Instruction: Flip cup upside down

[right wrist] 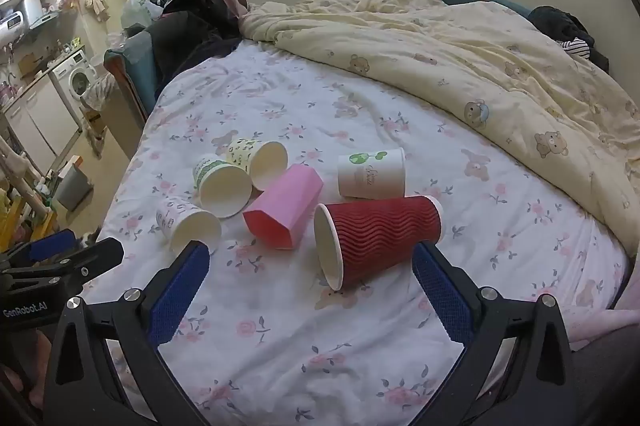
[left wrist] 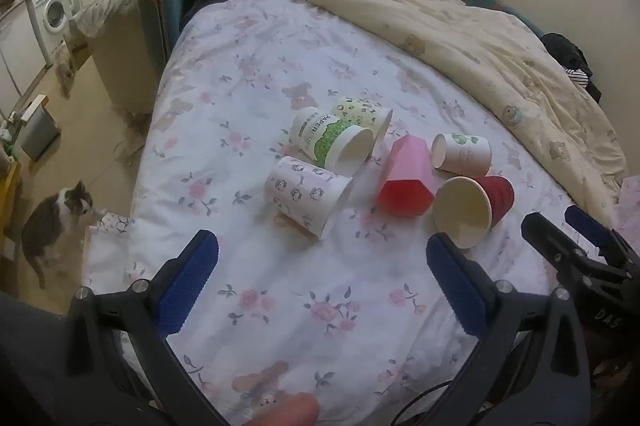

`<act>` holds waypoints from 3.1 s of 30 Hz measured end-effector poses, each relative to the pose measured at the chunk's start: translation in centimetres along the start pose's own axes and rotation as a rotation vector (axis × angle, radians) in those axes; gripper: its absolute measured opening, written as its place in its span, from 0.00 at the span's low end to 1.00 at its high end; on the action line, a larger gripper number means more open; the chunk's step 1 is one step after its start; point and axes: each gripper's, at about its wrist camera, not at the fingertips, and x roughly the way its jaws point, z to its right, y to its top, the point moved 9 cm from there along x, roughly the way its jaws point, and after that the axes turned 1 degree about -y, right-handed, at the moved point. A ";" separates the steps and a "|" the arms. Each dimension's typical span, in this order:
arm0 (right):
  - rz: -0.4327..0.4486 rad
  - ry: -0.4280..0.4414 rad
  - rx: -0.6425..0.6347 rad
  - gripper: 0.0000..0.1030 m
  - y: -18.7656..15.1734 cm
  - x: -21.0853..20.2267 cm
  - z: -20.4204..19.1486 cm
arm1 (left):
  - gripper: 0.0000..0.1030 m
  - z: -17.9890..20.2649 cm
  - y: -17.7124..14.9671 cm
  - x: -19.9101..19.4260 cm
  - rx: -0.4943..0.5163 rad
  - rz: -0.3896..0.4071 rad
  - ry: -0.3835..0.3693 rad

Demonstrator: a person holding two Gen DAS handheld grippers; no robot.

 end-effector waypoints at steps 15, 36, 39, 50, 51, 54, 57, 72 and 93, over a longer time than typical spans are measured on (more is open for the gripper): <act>-0.001 -0.002 -0.001 1.00 0.0 0.1 0.1 | 1.00 -0.1 -0.1 -0.3 0.021 0.018 0.030; -0.003 0.002 -0.001 1.00 -0.2 0.1 -0.4 | 1.00 0.0 -0.5 0.1 0.011 0.003 0.020; -0.004 0.002 -0.001 1.00 -0.2 0.1 -0.4 | 1.00 0.0 -0.6 0.1 0.011 0.002 0.019; -0.004 0.001 0.000 1.00 -0.2 0.2 -0.4 | 1.00 0.0 -0.5 0.0 0.012 -0.001 0.022; -0.005 0.001 -0.001 1.00 -0.2 0.2 -0.4 | 1.00 0.0 -0.4 0.0 0.013 -0.001 0.023; -0.003 0.001 0.000 1.00 -0.1 0.2 -0.4 | 1.00 0.1 -0.5 0.0 0.015 -0.001 0.021; -0.005 0.001 0.000 1.00 -0.1 0.2 -0.4 | 1.00 0.1 -0.5 0.0 0.015 -0.004 0.022; -0.010 0.002 0.000 1.00 -0.5 0.3 -0.4 | 1.00 0.1 -0.6 0.1 0.018 -0.013 0.020; -0.024 0.006 0.011 1.00 -0.7 0.6 -0.2 | 1.00 0.6 -0.8 0.1 0.020 -0.019 0.016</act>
